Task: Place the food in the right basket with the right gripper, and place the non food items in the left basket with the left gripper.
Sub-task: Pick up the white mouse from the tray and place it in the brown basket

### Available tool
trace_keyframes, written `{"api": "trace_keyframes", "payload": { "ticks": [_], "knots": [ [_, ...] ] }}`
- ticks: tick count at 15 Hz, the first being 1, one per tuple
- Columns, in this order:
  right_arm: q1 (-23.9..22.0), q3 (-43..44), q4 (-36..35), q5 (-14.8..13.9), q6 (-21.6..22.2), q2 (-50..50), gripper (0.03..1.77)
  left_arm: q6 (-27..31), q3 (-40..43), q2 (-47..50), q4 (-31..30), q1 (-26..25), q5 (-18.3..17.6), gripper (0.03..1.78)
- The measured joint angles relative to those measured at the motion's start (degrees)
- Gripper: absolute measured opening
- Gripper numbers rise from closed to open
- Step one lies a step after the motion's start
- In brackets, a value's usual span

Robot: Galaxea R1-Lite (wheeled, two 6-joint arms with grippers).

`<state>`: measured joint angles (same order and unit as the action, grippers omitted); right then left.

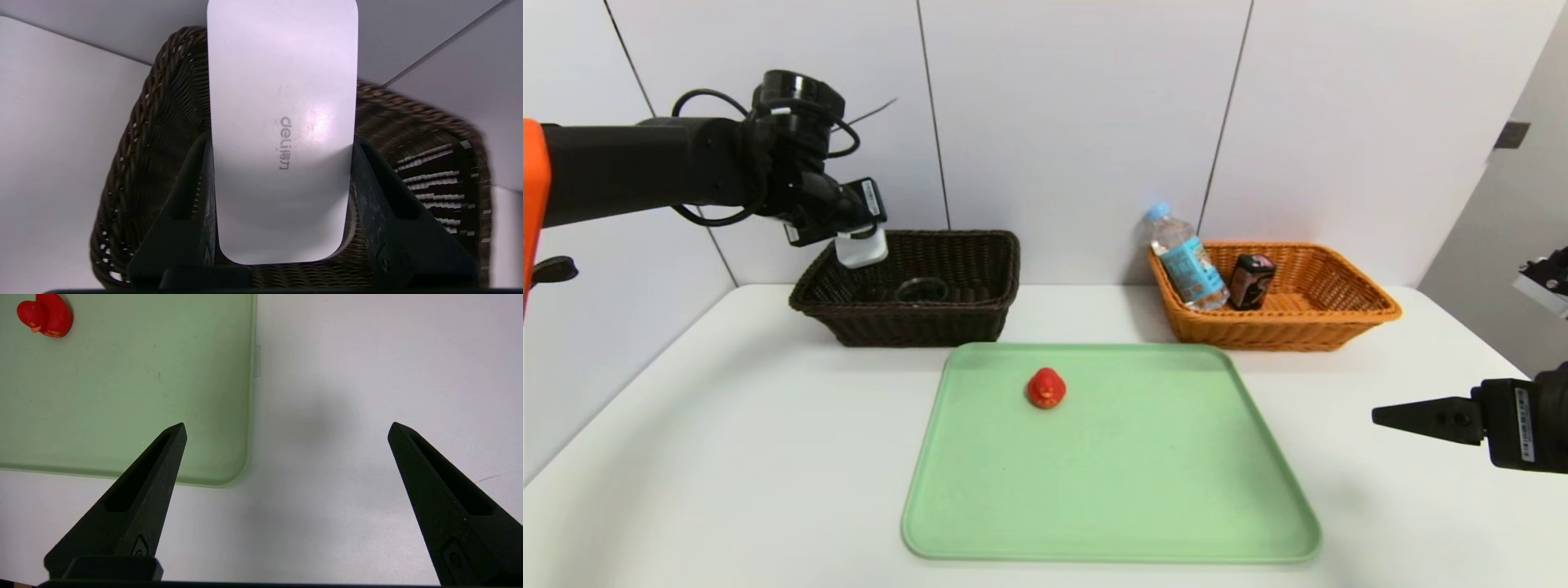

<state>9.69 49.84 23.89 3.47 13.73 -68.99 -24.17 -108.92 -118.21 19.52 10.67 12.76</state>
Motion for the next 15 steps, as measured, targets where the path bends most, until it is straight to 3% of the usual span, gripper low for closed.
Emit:
{"api": "trace_keyframes", "payload": {
  "ticks": [5, 15],
  "knots": [
    [0.01, -0.45, 0.05, 0.00, -0.01, -0.09, 1.70, 6.68, 3.13, -2.84, -5.19, -2.73, -0.10, 0.97],
    [0.41, -0.59, 0.06, 0.07, 0.00, -0.59, 1.70, 6.88, 4.38, -4.50, -4.69, -2.77, -2.29, 0.97]
  ]
}}
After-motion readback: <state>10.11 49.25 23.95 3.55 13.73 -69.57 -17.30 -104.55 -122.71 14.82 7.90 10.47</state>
